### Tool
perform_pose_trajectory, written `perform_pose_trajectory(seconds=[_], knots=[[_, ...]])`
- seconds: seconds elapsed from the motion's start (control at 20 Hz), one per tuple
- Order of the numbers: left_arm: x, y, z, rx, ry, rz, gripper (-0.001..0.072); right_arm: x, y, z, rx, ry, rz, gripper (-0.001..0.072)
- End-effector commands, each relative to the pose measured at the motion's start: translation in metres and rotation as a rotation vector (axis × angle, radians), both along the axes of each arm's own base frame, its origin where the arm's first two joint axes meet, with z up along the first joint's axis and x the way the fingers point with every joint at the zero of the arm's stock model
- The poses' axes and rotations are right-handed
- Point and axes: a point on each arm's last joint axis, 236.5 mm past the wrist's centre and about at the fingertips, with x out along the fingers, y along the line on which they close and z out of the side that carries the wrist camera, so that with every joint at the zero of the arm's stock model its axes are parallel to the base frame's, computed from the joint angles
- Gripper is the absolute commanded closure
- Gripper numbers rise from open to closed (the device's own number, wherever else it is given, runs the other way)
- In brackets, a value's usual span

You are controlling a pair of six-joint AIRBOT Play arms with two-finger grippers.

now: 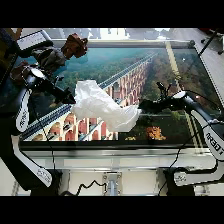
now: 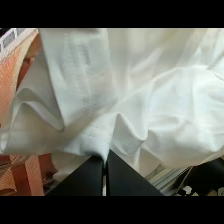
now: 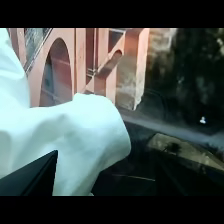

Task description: Fold the shirts.

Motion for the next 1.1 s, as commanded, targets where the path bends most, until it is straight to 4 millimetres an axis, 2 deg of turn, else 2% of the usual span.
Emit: perform_pose_trajectory(seconds=[0.0,0.15,0.2,0.25,0.3,0.5,0.6,0.65,0.75,0.9,0.95,1.05], knots=[[0.000,0.000,0.000,-0.001,-0.004,-0.005,0.0687,0.009,0.013,-0.007,0.083,0.012,-0.036,0.0042],[0.000,0.000,0.000,-0.001,-0.003,-0.005,0.0687,0.013,0.024,-0.010,0.155,0.046,-0.041,0.0053],[0.000,0.000,0.000,-0.001,-0.004,-0.005,0.0688,0.015,0.029,-0.007,0.183,0.052,-0.038,0.0190],[0.000,0.000,0.000,-0.001,-0.003,-0.005,0.0688,0.018,0.032,-0.003,0.200,0.030,-0.029,0.0557],[0.000,0.000,0.000,-0.001,-0.003,-0.006,0.0687,0.023,0.036,0.004,0.231,0.010,-0.037,0.0682],[0.002,0.000,0.000,-0.003,-0.019,-0.009,0.0688,0.032,0.036,0.015,0.234,-0.039,-0.021,0.0686],[0.009,-0.005,0.011,-0.037,-0.059,-0.018,0.0688,0.043,0.028,0.032,0.170,-0.118,0.003,0.0687],[0.017,-0.013,0.028,-0.085,-0.109,-0.015,0.0688,0.053,0.018,0.048,0.111,-0.182,0.009,0.0687],[0.042,-0.030,0.079,-0.187,-0.264,0.002,0.0689,0.070,-0.007,0.091,-0.045,-0.318,0.021,0.0687],[0.075,-0.039,0.180,-0.236,-0.561,0.042,0.0689,0.081,-0.064,0.179,-0.350,-0.522,0.005,0.0687],[0.078,-0.037,0.216,-0.220,-0.664,0.045,0.0690,0.080,-0.082,0.210,-0.439,-0.590,-0.011,0.0687],[0.068,-0.034,0.283,-0.179,-0.843,0.034,0.0690,0.067,-0.110,0.274,-0.548,-0.700,-0.072,0.0687]])
